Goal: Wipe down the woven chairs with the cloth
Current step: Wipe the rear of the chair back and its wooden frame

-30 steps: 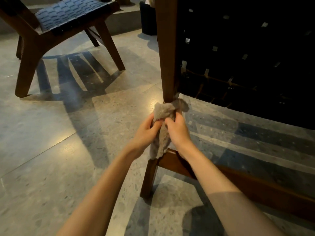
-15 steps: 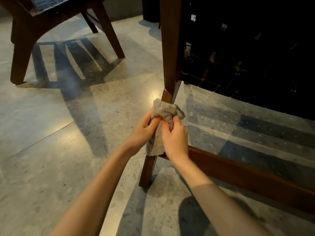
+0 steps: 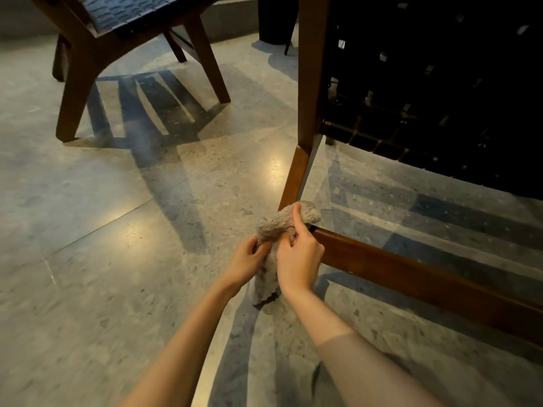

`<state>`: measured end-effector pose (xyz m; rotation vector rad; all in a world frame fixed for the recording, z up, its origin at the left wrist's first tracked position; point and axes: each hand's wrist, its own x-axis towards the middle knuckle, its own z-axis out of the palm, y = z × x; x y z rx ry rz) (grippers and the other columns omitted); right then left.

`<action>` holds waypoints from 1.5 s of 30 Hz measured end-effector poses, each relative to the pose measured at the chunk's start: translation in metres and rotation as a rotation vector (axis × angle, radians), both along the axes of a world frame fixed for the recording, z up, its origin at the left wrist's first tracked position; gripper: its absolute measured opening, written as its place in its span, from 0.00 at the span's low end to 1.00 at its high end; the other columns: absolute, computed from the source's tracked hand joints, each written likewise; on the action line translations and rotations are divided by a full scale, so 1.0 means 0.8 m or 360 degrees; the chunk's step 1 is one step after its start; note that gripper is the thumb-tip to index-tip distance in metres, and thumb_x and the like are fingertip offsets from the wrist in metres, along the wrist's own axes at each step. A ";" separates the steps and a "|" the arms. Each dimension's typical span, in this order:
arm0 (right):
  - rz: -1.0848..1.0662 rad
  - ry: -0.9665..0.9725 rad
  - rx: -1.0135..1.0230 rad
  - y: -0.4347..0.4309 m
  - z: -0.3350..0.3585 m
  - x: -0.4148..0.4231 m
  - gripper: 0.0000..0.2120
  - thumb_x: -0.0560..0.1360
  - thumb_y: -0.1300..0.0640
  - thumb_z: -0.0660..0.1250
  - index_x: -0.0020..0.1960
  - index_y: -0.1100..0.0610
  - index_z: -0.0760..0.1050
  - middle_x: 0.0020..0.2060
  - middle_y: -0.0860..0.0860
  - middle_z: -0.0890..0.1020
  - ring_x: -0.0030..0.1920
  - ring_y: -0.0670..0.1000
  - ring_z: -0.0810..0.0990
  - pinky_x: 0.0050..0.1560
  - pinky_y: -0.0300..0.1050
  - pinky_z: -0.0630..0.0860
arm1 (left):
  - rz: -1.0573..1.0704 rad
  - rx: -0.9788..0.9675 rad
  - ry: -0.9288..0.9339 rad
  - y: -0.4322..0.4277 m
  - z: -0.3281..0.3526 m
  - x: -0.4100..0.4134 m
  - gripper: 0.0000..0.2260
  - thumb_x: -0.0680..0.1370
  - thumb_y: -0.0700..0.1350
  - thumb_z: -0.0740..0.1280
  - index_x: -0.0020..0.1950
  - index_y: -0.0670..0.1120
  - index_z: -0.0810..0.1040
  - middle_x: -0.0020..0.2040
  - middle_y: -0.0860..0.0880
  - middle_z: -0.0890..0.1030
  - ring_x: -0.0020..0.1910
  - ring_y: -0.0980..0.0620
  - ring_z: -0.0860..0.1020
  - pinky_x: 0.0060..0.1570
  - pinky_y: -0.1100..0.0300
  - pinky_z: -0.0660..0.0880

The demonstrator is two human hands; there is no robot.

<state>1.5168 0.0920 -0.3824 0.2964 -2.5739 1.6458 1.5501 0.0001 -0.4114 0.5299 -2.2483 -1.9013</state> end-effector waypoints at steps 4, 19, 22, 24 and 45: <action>-0.0129 -0.0006 -0.0055 0.006 -0.004 0.007 0.23 0.75 0.68 0.64 0.66 0.50 0.73 0.33 0.55 0.80 0.29 0.41 0.67 0.33 0.30 0.66 | 0.0012 -0.0092 -0.0026 -0.004 0.011 0.007 0.08 0.82 0.43 0.57 0.52 0.52 0.75 0.45 0.53 0.78 0.41 0.64 0.76 0.40 0.72 0.72; -0.0252 -0.1179 -0.0413 -0.012 -0.032 0.021 0.16 0.79 0.47 0.62 0.62 0.53 0.77 0.57 0.51 0.81 0.59 0.53 0.77 0.63 0.51 0.72 | 0.0139 -0.0011 -0.0375 -0.012 -0.006 0.006 0.26 0.76 0.62 0.62 0.69 0.50 0.67 0.59 0.53 0.73 0.57 0.54 0.74 0.50 0.62 0.73; -0.0225 -0.1118 -0.0458 -0.016 -0.045 0.019 0.16 0.81 0.50 0.59 0.64 0.55 0.75 0.59 0.54 0.79 0.60 0.54 0.76 0.63 0.50 0.72 | 0.0008 -0.0129 -0.0245 -0.008 -0.002 -0.014 0.14 0.79 0.58 0.60 0.50 0.48 0.76 0.42 0.53 0.77 0.40 0.62 0.76 0.37 0.72 0.71; -0.0192 -0.1039 -0.0463 -0.018 -0.057 0.023 0.16 0.81 0.50 0.57 0.65 0.55 0.74 0.60 0.53 0.79 0.60 0.53 0.76 0.61 0.47 0.72 | -0.0015 -0.0074 -0.0171 -0.007 -0.011 -0.016 0.15 0.80 0.55 0.59 0.44 0.45 0.75 0.36 0.51 0.75 0.31 0.63 0.73 0.31 0.73 0.69; -0.0231 -0.0743 -0.0395 -0.012 -0.069 0.048 0.12 0.80 0.52 0.60 0.57 0.54 0.79 0.49 0.49 0.83 0.52 0.47 0.80 0.56 0.45 0.77 | 0.0160 0.0118 0.0079 0.019 -0.035 0.018 0.08 0.82 0.44 0.59 0.50 0.47 0.78 0.43 0.50 0.81 0.41 0.61 0.79 0.42 0.69 0.76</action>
